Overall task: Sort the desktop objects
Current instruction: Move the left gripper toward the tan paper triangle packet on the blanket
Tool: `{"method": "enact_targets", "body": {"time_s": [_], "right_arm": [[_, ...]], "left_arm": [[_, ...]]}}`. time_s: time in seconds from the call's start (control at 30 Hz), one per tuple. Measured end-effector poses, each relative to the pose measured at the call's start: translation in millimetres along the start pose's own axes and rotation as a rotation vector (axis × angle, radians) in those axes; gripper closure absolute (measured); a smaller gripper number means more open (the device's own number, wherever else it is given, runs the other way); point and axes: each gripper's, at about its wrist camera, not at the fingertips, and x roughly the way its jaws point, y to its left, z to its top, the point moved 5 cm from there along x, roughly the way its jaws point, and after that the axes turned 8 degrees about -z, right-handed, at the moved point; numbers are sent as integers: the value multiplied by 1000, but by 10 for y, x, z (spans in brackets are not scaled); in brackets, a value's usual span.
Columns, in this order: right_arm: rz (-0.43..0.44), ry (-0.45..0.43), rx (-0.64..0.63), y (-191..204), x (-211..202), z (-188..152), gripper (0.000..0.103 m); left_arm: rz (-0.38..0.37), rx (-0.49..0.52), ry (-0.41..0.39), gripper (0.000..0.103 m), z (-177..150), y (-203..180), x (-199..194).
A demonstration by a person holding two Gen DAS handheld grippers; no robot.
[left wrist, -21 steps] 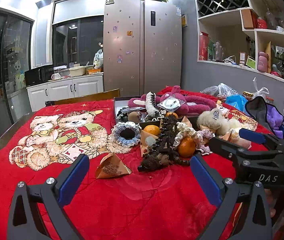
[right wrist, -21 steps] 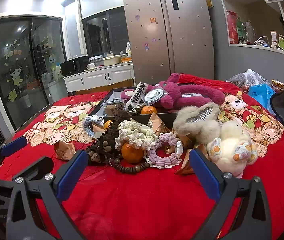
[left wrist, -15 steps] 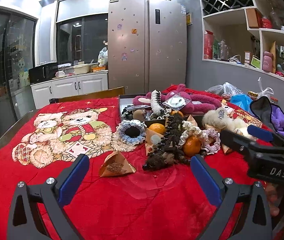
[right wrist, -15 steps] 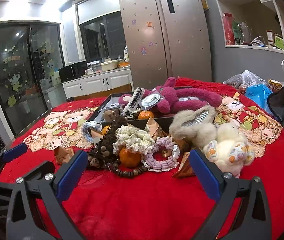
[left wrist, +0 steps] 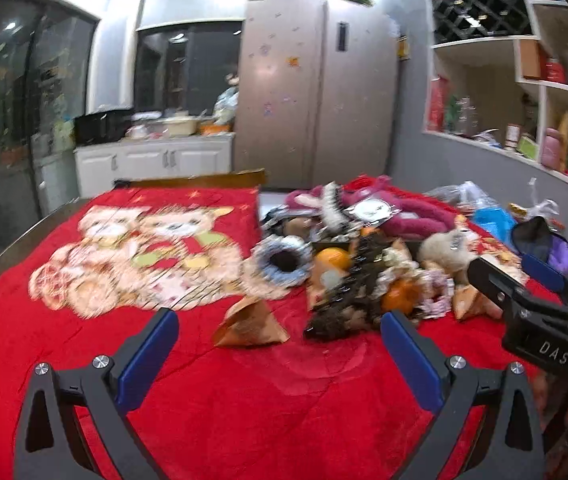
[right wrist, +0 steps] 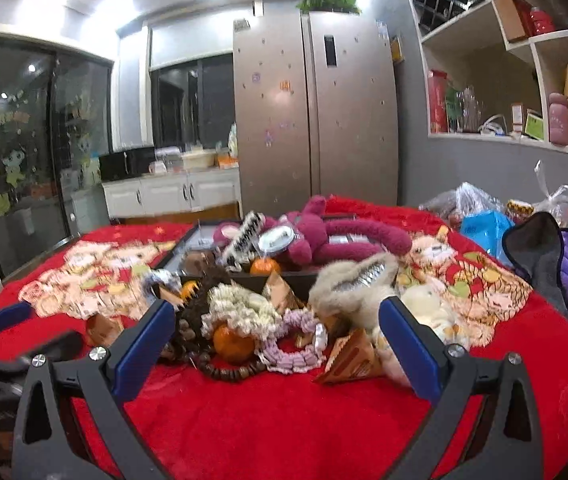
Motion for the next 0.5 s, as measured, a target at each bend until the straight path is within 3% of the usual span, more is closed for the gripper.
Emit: {"method": "enact_targets", "body": {"time_s": [0.07,0.17,0.23,0.33,0.4,0.5], "right_arm": [[7,24,-20,32,13,-43,0],[5,-6,-11,20,-80,-58,0],[49,0,-1,20,-92,-64,0],[61,112,-2,38,51,-150,0],[8,78,54,-87,-4,-136,0],[30,30,124,-232,-87,-118,0]], "left_arm": [[-18,-22,-7,0,0,34,-23],[19,-38,-39,0,10,65,-90],[32,-32,-50,0,12,58,-117],[31,4,-65,0,16,-11,-151],[22,37,-54,0,10,-80,-141],[-34,43,-3,0,-19,-119,-74]]}}
